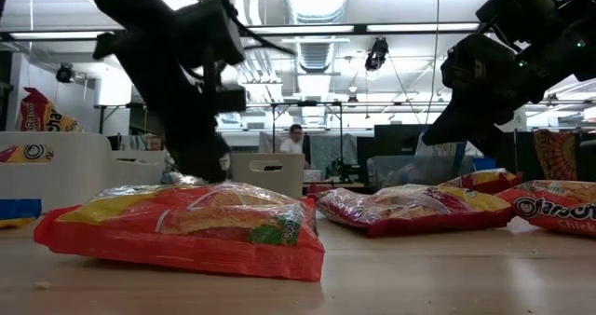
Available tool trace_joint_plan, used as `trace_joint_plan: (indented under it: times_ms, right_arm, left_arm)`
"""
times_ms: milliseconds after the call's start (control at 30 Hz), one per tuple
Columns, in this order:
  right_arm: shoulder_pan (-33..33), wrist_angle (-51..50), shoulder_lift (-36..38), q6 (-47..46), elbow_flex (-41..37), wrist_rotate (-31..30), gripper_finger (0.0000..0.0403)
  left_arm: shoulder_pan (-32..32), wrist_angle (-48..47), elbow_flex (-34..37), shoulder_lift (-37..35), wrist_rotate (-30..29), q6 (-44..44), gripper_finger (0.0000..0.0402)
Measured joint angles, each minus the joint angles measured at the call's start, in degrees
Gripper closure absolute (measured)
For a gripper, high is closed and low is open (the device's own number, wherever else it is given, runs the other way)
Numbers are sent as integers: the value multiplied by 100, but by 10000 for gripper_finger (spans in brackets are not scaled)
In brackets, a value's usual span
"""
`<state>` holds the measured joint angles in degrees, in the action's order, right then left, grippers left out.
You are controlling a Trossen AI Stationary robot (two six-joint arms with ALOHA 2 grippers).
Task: Sort Maruchan noodles
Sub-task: Put the blue noodle pack into the black bin
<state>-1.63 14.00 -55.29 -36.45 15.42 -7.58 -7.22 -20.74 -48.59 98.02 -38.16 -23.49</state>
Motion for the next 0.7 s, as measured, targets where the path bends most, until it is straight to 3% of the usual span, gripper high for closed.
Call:
trace_joint_plan:
  times_ms: [167, 367, 567, 700]
  right_arm:
    - [2, 2, 0, 26, 0, -15, 394]
    - [4, 2, 0, -41, 0, -210, 394]
    - [4, 4, 0, -800, 0, -298, 388]
    - [4, 39, 0, -1073, 0, -306, 357]
  left_arm:
    - [-15, 281, -467, 491, 395, 313, 316]
    - [-126, 1421, -1108, 790, 1091, 1965, 323]
    - [-88, 1412, -1477, 615, 1211, 2841, 324]
    - [-102, 1045, -1525, 295, 1229, 3042, 324]
